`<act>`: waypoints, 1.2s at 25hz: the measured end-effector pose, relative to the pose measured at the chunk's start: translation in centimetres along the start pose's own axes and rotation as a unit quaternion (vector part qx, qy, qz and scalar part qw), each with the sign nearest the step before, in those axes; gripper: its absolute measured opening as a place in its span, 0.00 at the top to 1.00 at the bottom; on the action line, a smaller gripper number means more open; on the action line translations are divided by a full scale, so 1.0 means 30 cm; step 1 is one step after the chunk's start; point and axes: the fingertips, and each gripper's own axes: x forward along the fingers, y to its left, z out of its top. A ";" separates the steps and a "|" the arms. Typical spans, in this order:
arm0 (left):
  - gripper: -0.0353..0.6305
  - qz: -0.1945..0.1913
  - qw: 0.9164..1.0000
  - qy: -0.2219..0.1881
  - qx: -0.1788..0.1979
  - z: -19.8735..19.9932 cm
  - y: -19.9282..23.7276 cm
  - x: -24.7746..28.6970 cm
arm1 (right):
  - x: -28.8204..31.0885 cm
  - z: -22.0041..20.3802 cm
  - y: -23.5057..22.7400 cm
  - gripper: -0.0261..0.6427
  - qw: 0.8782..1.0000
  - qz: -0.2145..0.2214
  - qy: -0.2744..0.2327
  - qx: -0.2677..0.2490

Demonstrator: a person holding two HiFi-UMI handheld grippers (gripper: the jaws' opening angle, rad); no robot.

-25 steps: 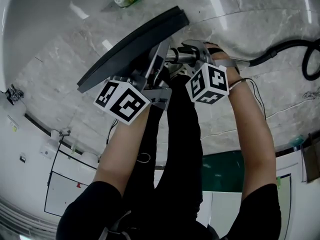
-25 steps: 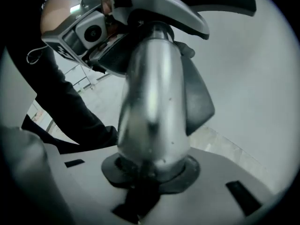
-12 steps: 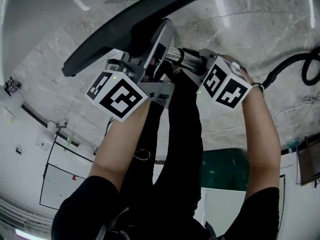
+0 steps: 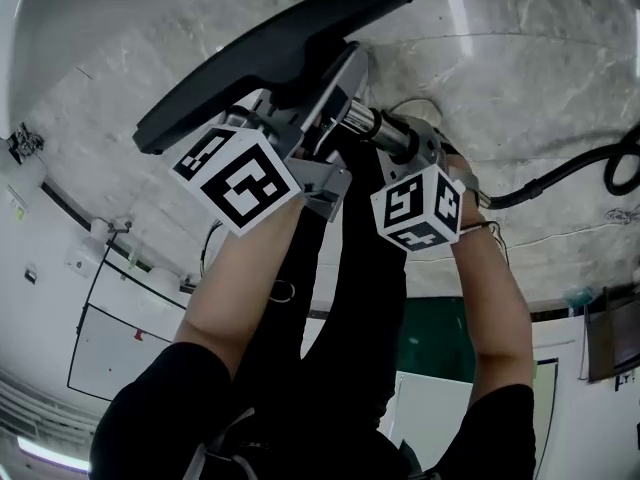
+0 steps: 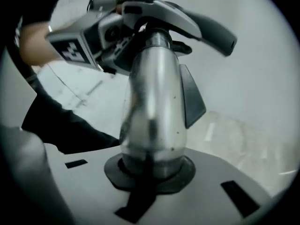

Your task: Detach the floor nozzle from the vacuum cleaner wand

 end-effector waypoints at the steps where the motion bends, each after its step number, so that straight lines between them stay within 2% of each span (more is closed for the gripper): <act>1: 0.79 0.012 1.000 -0.007 0.001 0.006 0.018 -0.006 | 0.017 0.001 -0.035 0.89 0.997 -0.071 0.000 -0.009; 2: 0.79 0.021 1.000 -0.012 0.002 0.009 0.031 -0.009 | 0.029 -0.001 -0.056 0.89 0.993 -0.114 -0.001 -0.015; 3: 0.79 0.025 1.000 -0.015 0.005 0.008 0.039 -0.008 | 0.037 -0.005 -0.058 0.89 0.993 -0.120 -0.003 -0.017; 4: 0.79 0.028 0.999 -0.014 0.011 0.004 0.045 -0.007 | 0.045 -0.011 -0.038 0.89 0.996 -0.090 -0.006 -0.015; 5: 0.79 0.031 0.999 -0.010 0.018 -0.004 0.050 -0.005 | 0.050 -0.021 -0.002 0.89 0.999 -0.030 -0.009 -0.009; 6: 0.79 0.037 0.999 -0.003 0.025 -0.018 0.059 -0.003 | 0.051 -0.037 0.046 0.89 0.999 0.048 -0.008 -0.001; 7: 0.79 0.044 0.999 0.007 0.027 -0.039 0.072 -0.001 | 0.042 -0.058 0.100 0.89 0.991 0.134 -0.003 0.009; 8: 0.79 0.048 0.998 0.017 0.022 -0.062 0.087 0.000 | 0.023 -0.083 0.152 0.89 0.975 0.221 0.006 0.023; 9: 0.79 0.044 0.999 0.024 0.014 -0.084 0.098 0.001 | -0.006 -0.106 0.198 0.89 0.952 0.303 0.019 0.038; 10: 0.79 0.031 0.999 0.028 0.006 -0.102 0.099 0.000 | -0.044 -0.126 0.236 0.89 0.924 0.378 0.031 0.052; 12: 0.78 -0.006 1.000 0.029 -0.008 -0.129 0.081 -0.008 | -0.119 -0.145 0.288 0.89 0.869 0.486 0.051 0.072; 13: 0.78 -0.020 0.999 0.025 -0.019 -0.136 0.078 -0.015 | -0.139 -0.152 0.302 0.89 0.855 0.510 0.058 0.077; 14: 0.78 -0.024 0.999 0.011 -0.038 -0.123 0.094 -0.031 | -0.136 -0.170 0.304 0.89 0.858 0.504 0.067 0.079; 15: 0.78 -0.016 0.998 -0.021 -0.065 -0.074 0.137 -0.061 | -0.107 -0.213 0.285 0.89 0.880 0.462 0.078 0.078; 16: 0.78 0.004 0.993 -0.068 -0.098 0.011 0.202 -0.108 | -0.063 -0.286 0.237 0.89 0.917 0.382 0.090 0.072; 17: 0.78 0.030 0.985 -0.114 -0.126 0.108 0.276 -0.160 | -0.022 -0.376 0.167 0.89 0.954 0.276 0.100 0.059; 18: 0.78 0.054 0.980 -0.136 -0.135 0.180 0.337 -0.203 | -0.005 -0.464 0.104 0.89 0.978 0.175 0.109 0.037; 19: 0.78 0.074 0.982 -0.124 -0.120 0.204 0.374 -0.228 | -0.010 -0.534 0.066 0.89 0.987 0.104 0.119 0.007; 20: 0.78 0.089 0.987 -0.093 -0.096 0.189 0.393 -0.241 | -0.023 -0.581 0.052 0.89 0.989 0.065 0.132 -0.030; 21: 0.78 0.098 0.989 -0.068 -0.082 0.160 0.404 -0.250 | -0.029 -0.605 0.045 0.89 0.986 0.048 0.145 -0.072; 23: 0.78 0.108 0.987 -0.065 -0.097 0.115 0.409 -0.268 | -0.032 -0.607 0.040 0.89 0.976 0.042 0.158 -0.146; 24: 0.78 0.110 0.985 -0.072 -0.111 0.097 0.404 -0.274 | -0.038 -0.600 0.047 0.89 0.972 0.045 0.161 -0.165; 26: 0.78 0.113 0.984 -0.072 -0.115 0.069 0.383 -0.265 | -0.053 -0.585 0.047 0.89 0.971 0.054 0.160 -0.169; 30: 0.78 0.094 0.993 -0.045 -0.054 0.039 0.320 -0.189 | -0.057 -0.559 -0.002 0.89 0.977 0.058 0.153 -0.136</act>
